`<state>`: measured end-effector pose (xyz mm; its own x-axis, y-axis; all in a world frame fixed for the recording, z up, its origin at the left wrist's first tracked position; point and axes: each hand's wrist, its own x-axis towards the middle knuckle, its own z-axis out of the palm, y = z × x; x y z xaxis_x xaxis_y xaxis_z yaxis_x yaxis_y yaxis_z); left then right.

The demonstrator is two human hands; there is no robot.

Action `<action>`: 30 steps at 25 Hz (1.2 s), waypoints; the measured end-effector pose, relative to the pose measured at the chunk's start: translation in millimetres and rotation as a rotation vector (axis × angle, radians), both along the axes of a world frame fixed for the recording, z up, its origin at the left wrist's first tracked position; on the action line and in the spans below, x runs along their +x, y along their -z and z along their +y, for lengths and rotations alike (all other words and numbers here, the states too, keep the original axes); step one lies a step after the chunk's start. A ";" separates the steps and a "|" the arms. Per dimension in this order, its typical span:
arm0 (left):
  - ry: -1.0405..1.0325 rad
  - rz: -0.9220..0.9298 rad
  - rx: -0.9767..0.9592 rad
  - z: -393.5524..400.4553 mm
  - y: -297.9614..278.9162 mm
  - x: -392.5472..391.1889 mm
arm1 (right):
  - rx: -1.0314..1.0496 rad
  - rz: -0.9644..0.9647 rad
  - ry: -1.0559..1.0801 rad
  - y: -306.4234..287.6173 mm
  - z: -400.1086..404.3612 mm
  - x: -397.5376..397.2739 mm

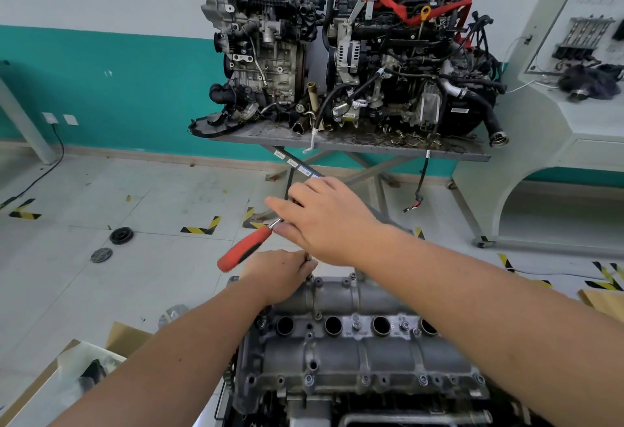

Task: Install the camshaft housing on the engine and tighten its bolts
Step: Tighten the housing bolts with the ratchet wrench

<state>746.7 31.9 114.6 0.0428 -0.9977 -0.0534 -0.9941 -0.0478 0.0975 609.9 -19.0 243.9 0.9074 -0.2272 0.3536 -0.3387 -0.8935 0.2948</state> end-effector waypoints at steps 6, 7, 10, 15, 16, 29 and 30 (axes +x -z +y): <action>-0.059 0.040 0.018 1.6 2.0 -0.6 | 0.632 0.026 0.324 -21.3 -2.0 26.7; -0.058 0.034 0.015 0.9 1.9 0.0 | 0.863 -0.063 0.360 -23.2 -3.8 26.2; -0.048 0.030 0.010 0.1 3.7 -0.7 | 1.607 -0.312 0.422 -29.8 -4.1 19.8; -0.031 0.049 -0.016 0.1 5.3 0.7 | 2.278 -0.822 0.299 -21.8 2.3 18.0; -0.031 0.055 -0.013 0.2 4.9 0.6 | 2.358 -0.953 0.265 -17.3 2.3 18.4; -0.044 0.054 0.011 -0.3 2.2 -0.6 | 2.279 -1.042 -0.186 26.4 -1.8 -7.2; -0.053 0.056 0.012 -0.8 3.5 0.4 | 2.181 -1.074 -0.169 30.1 0.3 -4.9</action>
<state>747.1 31.1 111.0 0.0920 -0.9934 -0.0687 -0.9831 -0.1015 0.1522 605.0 -18.7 213.8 0.6947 -0.7187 -0.0278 0.3894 0.4084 -0.8256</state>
